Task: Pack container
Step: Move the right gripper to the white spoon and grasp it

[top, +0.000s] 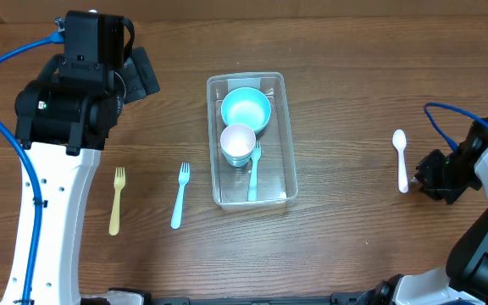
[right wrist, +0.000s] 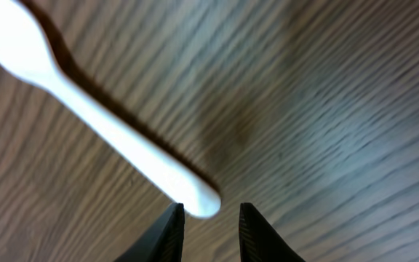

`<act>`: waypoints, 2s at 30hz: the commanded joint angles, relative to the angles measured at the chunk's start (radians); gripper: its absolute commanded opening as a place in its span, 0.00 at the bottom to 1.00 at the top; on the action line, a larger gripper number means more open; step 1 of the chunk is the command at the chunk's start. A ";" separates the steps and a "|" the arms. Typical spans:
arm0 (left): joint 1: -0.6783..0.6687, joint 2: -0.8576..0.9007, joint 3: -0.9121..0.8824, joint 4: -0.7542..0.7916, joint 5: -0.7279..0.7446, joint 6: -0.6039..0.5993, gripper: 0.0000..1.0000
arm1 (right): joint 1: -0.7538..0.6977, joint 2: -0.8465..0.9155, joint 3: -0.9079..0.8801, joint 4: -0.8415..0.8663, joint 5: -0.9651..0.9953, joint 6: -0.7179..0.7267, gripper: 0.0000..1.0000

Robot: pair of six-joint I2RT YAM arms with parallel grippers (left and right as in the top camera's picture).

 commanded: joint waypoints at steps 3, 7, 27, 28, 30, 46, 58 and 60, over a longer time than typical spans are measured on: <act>0.005 0.001 0.004 0.003 0.001 -0.013 1.00 | 0.014 0.001 -0.005 -0.032 -0.073 -0.013 0.27; 0.005 0.001 0.004 0.003 0.001 -0.013 1.00 | 0.104 0.001 -0.005 -0.025 -0.093 -0.028 0.27; 0.005 0.001 0.004 0.003 0.001 -0.013 1.00 | 0.154 -0.002 -0.004 0.174 0.078 -0.126 0.04; 0.005 0.001 0.004 0.003 0.001 -0.013 1.00 | 0.154 -0.002 -0.004 0.185 0.103 -0.113 0.04; 0.005 0.001 0.004 0.003 0.001 -0.013 1.00 | 0.154 -0.001 -0.004 0.188 0.166 -0.074 0.04; 0.005 0.001 0.004 0.003 0.001 -0.013 1.00 | 0.092 0.025 -0.161 0.264 0.129 0.025 0.04; 0.005 0.001 0.004 0.003 0.001 -0.013 1.00 | 0.161 0.024 -0.161 0.270 0.120 0.025 0.04; 0.005 0.001 0.004 0.003 0.001 -0.013 1.00 | 0.161 0.024 -0.161 0.267 0.209 0.024 0.04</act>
